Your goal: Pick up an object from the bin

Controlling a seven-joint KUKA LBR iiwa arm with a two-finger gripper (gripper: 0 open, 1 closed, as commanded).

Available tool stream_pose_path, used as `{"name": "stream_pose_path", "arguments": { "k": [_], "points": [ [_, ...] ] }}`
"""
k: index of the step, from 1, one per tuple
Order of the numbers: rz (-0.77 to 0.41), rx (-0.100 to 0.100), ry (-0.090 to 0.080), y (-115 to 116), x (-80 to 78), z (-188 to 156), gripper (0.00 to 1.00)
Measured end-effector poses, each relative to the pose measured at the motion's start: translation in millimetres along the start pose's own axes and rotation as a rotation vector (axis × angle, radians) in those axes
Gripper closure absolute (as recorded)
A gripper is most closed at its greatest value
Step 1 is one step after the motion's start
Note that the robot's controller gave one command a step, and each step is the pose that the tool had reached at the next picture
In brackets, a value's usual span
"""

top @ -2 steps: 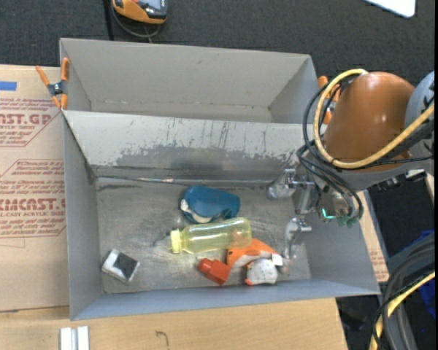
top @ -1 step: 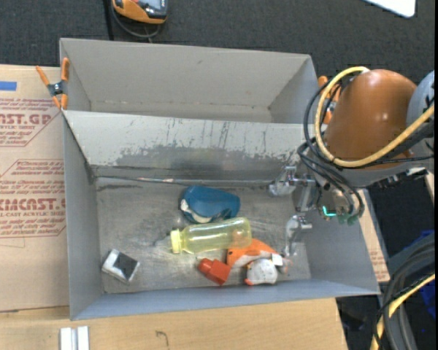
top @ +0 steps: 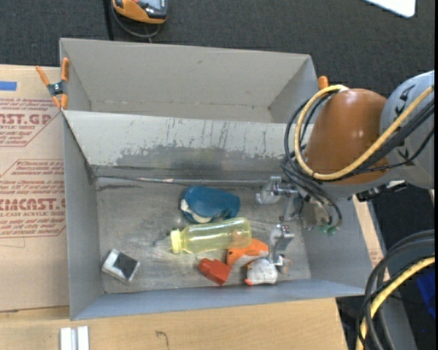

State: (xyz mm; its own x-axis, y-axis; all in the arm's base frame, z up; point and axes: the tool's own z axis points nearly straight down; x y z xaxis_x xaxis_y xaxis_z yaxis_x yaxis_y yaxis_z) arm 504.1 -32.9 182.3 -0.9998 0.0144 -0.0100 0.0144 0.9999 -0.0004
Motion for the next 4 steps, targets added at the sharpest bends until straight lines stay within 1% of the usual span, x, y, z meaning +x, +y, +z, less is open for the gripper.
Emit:
{"name": "stream_pose_path", "arguments": {
  "k": [1, 2, 3, 4],
  "points": [
    [-0.089, -0.002, 0.014, 7, -0.8, 37, 0.00],
    [-0.168, -0.002, -0.001, -3, 20.7, 110, 1.00],
    [-0.168, -0.002, -0.001, -3, 20.7, 110, 1.00],
    [-0.202, -0.002, 0.002, -18, 3.4, 111, 0.00]
  ]
}}
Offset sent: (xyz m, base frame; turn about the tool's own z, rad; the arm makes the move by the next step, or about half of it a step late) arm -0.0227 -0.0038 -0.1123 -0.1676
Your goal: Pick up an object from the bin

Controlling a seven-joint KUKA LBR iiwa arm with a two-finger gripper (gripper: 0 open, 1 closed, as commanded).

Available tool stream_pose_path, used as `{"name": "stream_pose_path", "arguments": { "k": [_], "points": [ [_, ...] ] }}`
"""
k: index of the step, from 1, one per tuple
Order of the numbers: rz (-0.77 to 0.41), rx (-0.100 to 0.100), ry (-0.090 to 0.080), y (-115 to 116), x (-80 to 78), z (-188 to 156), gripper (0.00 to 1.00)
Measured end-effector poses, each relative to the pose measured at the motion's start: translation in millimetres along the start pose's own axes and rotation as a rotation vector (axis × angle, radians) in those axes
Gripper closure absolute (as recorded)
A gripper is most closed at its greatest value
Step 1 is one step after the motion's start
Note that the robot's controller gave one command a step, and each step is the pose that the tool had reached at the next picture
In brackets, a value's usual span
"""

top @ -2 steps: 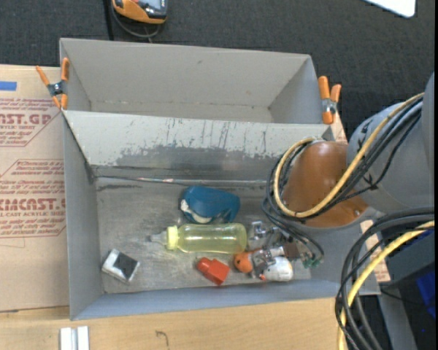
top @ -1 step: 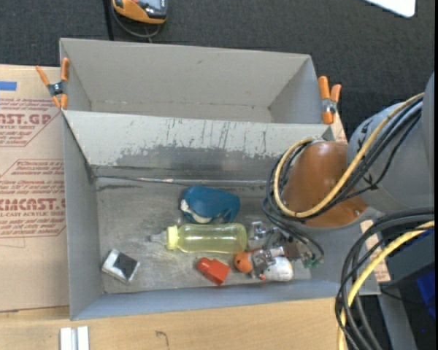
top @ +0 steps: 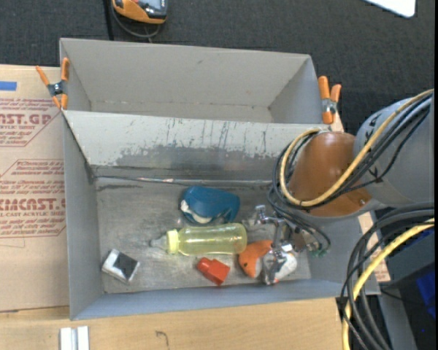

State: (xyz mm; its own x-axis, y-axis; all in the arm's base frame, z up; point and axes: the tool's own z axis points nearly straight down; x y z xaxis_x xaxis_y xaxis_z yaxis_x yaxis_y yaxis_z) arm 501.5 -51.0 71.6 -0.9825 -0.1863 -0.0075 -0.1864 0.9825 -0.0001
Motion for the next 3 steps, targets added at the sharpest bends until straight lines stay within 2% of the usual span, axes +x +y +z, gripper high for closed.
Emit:
{"name": "stream_pose_path", "arguments": {
  "k": [1, 2, 3],
  "points": [
    [-0.001, 0.001, -0.002, -2, -1.1, 0, 1.00],
    [-0.001, 0.001, -0.002, -2, -1.1, 0, 1.00],
    [-0.031, 0.000, 0.004, 5, -11.3, -145, 1.00]
  ]
}}
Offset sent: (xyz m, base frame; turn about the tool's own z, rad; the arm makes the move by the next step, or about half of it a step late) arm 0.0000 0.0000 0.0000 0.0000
